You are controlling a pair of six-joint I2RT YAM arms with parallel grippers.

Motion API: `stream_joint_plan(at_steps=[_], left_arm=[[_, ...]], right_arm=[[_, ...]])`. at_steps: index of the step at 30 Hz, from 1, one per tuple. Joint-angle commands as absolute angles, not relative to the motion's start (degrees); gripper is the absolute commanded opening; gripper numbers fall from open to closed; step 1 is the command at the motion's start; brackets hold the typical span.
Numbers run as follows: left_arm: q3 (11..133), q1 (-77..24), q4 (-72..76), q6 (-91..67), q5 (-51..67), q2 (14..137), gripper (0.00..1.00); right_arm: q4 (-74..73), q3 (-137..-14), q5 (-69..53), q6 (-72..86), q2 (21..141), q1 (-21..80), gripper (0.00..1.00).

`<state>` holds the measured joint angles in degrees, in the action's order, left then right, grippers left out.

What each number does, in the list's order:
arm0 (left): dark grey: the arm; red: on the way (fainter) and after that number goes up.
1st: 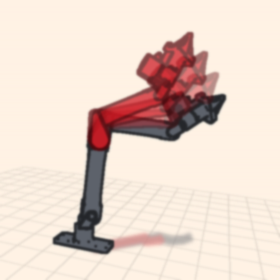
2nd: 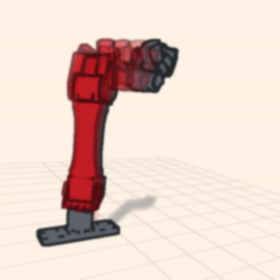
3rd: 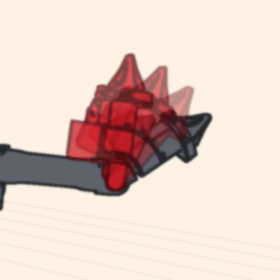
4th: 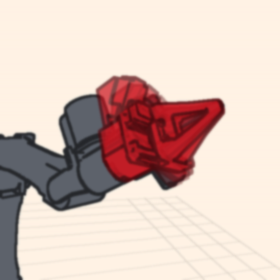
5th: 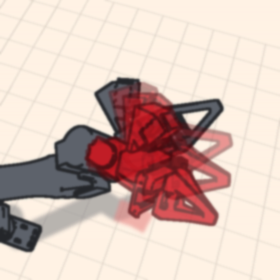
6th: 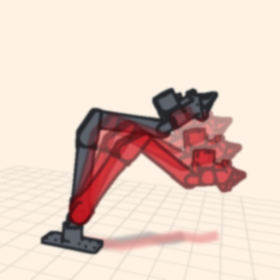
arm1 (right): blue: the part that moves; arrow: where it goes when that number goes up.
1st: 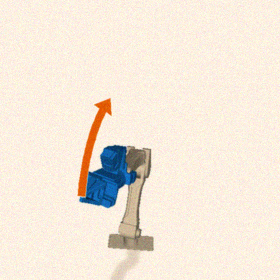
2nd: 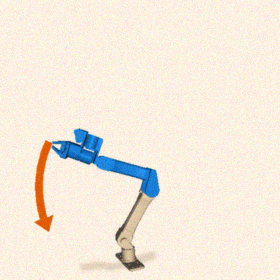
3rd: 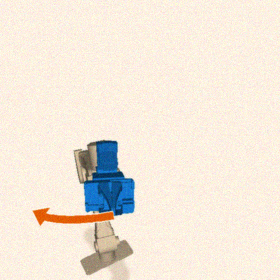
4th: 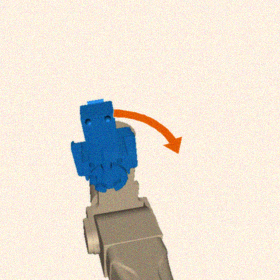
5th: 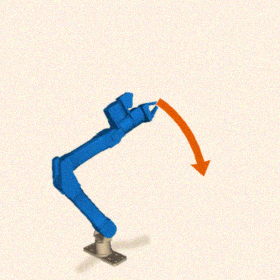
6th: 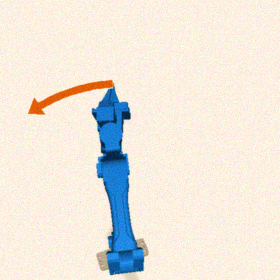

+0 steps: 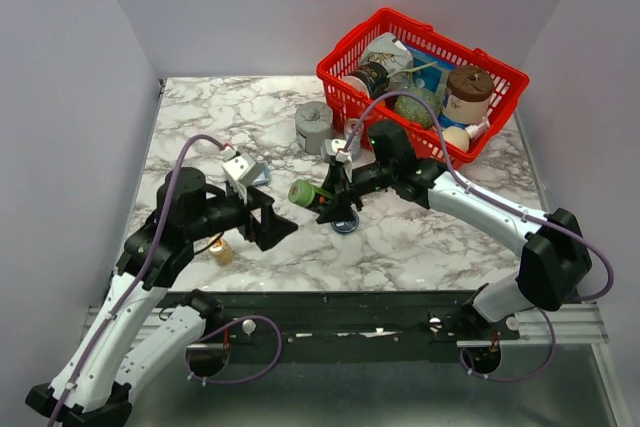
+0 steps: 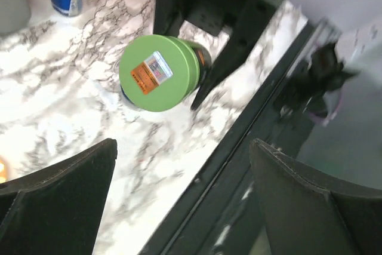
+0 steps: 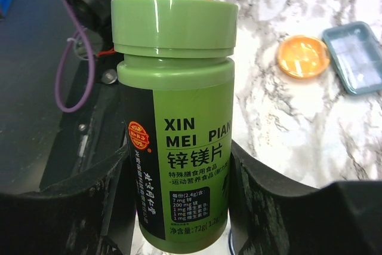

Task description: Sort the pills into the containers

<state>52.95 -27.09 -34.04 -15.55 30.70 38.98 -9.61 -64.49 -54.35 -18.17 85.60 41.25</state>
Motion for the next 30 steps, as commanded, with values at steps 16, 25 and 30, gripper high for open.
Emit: stream_joint_plan(at_steps=[16, 25, 30], left_arm=[[54.15, -26.98, -30.16, 31.91, 50.00, 45.88, 0.98], [52.30, -27.25, -21.71, 23.56, 55.81, 47.46, 0.84], [51.77, -28.47, -22.06, 23.03, 55.99, 48.34, 0.74]], right_arm=[[-16.70, -65.83, -68.73, -28.12, 84.90, 41.57, 0.11], [-17.14, -66.00, -68.64, -28.30, 85.25, 41.57, 0.11], [-17.31, -66.18, -68.55, -28.30, 85.52, 41.57, 0.11]])
